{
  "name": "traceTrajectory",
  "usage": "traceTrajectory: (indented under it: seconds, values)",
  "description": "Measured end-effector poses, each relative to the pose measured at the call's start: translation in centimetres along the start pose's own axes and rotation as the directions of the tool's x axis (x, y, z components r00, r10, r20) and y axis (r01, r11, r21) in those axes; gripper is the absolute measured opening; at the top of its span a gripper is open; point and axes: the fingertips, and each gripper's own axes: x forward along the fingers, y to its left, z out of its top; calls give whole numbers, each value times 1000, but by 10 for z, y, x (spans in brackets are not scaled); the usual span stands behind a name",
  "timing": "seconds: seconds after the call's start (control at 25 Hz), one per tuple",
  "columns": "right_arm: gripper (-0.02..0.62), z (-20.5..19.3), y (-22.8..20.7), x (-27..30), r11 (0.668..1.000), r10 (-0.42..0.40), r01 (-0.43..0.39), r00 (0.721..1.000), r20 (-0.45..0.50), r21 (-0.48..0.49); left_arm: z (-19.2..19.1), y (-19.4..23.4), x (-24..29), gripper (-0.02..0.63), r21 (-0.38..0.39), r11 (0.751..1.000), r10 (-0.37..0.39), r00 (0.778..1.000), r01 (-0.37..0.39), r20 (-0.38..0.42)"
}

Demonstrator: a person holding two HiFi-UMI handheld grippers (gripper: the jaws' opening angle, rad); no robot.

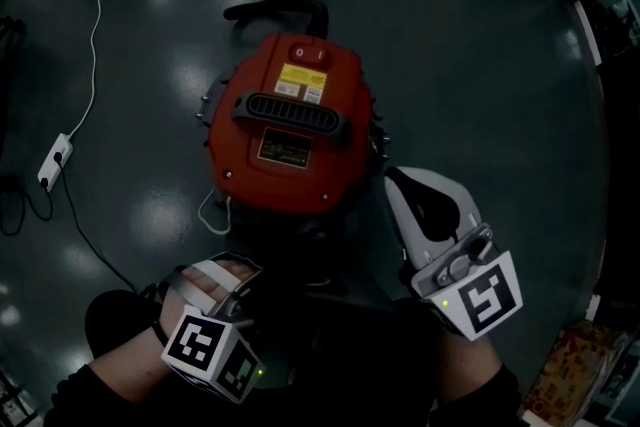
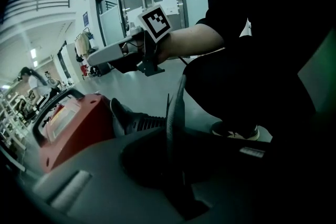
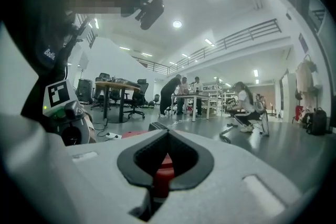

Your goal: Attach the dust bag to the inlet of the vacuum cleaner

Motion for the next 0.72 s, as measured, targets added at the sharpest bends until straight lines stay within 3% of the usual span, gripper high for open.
traceTrajectory:
  seconds: [0.52, 0.56, 0.72]
  values:
    - [9, -18, -6, 31, 983, 166, -169, 985, -53, -65, -5, 5, 4, 34, -44, 999, 2, 999, -4, -39]
    - [76, -20, -4, 36, 978, 189, -194, 980, -66, -76, -5, 5, 5, 34, -48, 999, 0, 999, -2, -39]
    - [122, -29, -1, 56, 960, 242, -257, 961, -134, -109, -4, 4, 5, 32, -54, 999, -3, 999, 1, -39]
